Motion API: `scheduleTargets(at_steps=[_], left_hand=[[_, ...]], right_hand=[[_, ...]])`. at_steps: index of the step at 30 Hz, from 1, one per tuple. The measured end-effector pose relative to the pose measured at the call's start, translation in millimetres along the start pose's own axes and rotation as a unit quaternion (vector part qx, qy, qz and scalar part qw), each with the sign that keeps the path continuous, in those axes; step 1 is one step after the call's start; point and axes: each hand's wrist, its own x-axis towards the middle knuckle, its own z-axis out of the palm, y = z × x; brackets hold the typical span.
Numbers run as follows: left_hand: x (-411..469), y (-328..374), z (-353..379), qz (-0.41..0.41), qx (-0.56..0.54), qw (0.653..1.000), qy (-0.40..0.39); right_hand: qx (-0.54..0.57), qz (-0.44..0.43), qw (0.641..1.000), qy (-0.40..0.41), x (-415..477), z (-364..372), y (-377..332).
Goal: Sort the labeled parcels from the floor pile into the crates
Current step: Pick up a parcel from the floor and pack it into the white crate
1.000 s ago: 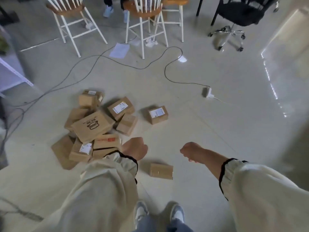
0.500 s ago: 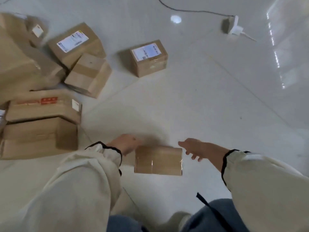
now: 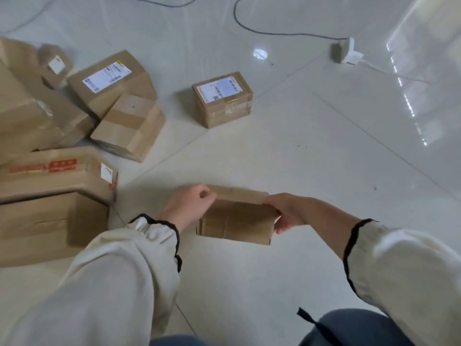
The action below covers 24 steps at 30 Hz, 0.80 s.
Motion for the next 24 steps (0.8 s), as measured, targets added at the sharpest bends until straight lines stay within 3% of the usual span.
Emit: scheduleTargets(at_steps=[3,8,13,16,18,21,24], left_hand=[[6.7,-11.0,2.8,0.026,0.032,0.999,0.033],[9.0,-32.4,24.2,0.016,0.035,0.999,-0.004],[19.4,-36.5,25.1,-0.01,0.011,1.0,0.023],[27.4,-34.4,21.2,-0.093,-0.096,0.989,0.066],[33.4,-29.2,18.4,-0.141,-0.149,0.977,0.051],[39.1,-17.3,15.6,-0.108,-0.136,0.983,0.061],[40.9,-10.4,6.3,-0.089,-0.273,0.948,0.139]], right_hand=[[-0.069,-0.074,0.993,0.055,20.6,6.0,-0.7],[-0.143,-0.067,0.986,0.053,34.7,22.4,19.3],[-0.097,-0.073,0.992,0.019,40.4,11.6,20.7],[-0.02,-0.087,0.995,0.035,40.3,5.4,12.3],[0.046,-0.103,0.992,0.052,40.8,2.9,5.6],[0.097,-0.131,0.985,0.056,42.6,2.2,-2.1],[0.192,-0.185,0.96,0.084,42.8,-3.4,-9.6]])
